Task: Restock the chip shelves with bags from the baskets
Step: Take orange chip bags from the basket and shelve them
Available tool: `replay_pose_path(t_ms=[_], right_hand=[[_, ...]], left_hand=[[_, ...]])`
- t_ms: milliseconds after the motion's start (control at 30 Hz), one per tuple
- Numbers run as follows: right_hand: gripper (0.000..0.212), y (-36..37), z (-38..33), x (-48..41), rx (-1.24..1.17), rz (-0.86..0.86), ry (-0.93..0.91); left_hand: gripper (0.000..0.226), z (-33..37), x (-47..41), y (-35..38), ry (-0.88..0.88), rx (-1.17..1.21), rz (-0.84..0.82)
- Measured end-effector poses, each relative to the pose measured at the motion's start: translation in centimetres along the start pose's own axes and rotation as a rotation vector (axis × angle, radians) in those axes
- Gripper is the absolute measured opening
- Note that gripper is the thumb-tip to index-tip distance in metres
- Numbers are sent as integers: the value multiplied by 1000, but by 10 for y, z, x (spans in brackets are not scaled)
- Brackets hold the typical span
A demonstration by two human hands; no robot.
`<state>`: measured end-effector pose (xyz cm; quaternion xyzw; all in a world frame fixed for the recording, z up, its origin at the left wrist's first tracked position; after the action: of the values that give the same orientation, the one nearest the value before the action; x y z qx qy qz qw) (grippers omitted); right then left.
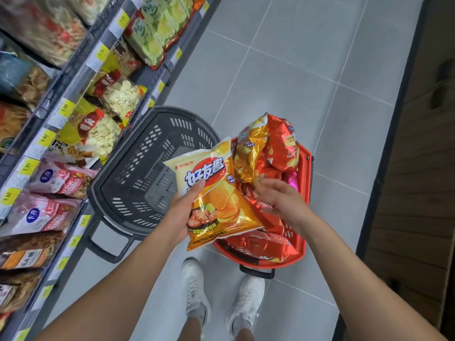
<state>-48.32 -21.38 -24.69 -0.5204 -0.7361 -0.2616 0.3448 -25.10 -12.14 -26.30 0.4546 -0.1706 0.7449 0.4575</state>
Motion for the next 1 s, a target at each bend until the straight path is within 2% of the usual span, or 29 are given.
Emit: replay_pose_path(t_ms=[100,233,300,400,567,633,767,900,1000], right_hand=[[35,-8,-20,-39,57,222,-20],[68,-4,-34,-79,338,354,0],[58,7,-39,-89,502,351,24],[40,14,-40,-105,611,364,60],[43,19,-47,-115,748,398,22],[20,19,-51,-110,772,402,-12],[2,15,-51,-93,714,332,-73],[3,8,-61,-54,496,233,-124],[14,9,-77,-12,343,111,-168]], left_hand=[[46,11,-5,-23,38,-39,42],[43,22,-8,-46,69,-110,68],[44,24,-10,-57,72,-144,84],[42,27,-14,-74,75,-205,110],[44,34,-21,-99,87,-241,130],[46,37,-22,-107,90,-245,138],[49,44,-18,-115,105,-245,148],[43,59,0,-111,137,-255,144],[43,77,21,-106,159,-250,149]])
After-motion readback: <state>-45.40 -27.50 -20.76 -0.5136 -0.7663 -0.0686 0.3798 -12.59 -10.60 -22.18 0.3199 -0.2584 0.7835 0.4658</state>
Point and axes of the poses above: each hand's wrist, its own x-axis away from the middle knuckle, its own y-axis out of the palm, z = x × y, the point moved 7 cm from there along -x, towards the middle knuckle, and after that the axes turned 3 degrees about -x, right-handed, at the moved point
